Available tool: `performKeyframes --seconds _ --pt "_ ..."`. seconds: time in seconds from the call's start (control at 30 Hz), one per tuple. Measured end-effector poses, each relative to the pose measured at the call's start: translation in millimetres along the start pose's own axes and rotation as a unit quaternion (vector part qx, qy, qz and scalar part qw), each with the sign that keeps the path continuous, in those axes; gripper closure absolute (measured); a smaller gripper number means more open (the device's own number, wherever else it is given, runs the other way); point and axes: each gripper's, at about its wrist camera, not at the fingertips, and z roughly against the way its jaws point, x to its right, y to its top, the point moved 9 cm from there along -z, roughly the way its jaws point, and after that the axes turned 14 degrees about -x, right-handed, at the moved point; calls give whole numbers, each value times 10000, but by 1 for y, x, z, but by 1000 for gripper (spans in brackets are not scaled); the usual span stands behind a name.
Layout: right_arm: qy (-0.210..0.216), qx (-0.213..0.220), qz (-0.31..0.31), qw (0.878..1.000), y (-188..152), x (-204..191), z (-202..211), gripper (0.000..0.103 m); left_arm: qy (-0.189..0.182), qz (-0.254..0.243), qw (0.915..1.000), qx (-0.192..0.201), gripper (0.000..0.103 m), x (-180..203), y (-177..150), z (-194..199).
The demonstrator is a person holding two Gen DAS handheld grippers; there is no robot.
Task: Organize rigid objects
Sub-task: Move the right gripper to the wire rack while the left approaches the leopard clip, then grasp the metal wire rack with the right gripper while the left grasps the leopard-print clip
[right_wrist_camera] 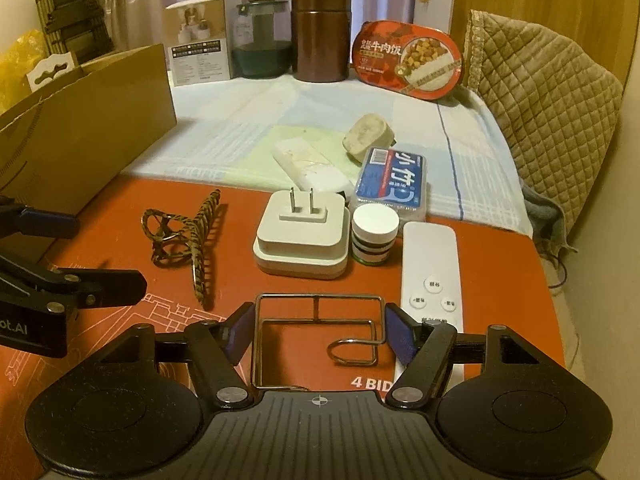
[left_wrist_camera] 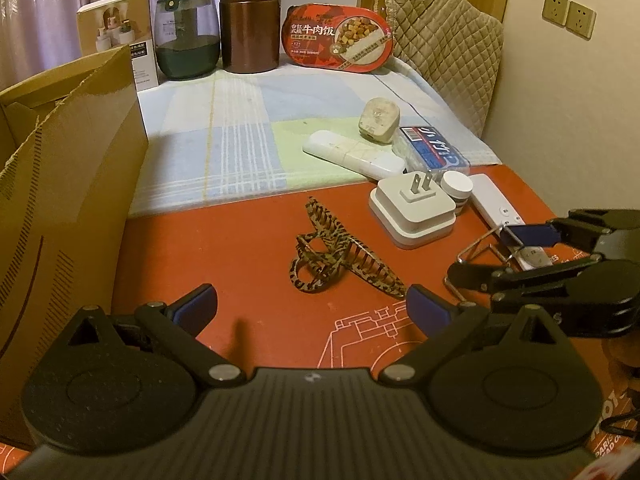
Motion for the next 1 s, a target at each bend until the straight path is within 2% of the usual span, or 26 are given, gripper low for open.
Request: performKeyframes --seconds 0.2,0.47,0.67,0.7,0.83,0.9,1.0 --pt "-64 338 -122 9993 9 4 15 38 -38 55 10000 54 4 2 4 -6" --pt "-104 507 -411 9978 14 15 23 38 -132 264 9993 220 5 9 19 -21" --pt "-116 512 -560 9970 13 22 24 38 -30 200 9995 230 20 12 28 -36" --pt "-115 508 -565 9970 12 23 24 38 -4 151 9996 224 26 12 28 -37" --pt "-98 498 -557 9972 12 23 24 38 111 10 9997 222 34 7 23 -34" --pt "-74 504 -547 9972 12 22 24 39 223 -98 9995 222 46 5 20 -32" --pt "-37 499 -520 9974 12 18 24 39 294 -195 9992 203 48 3 15 -33"
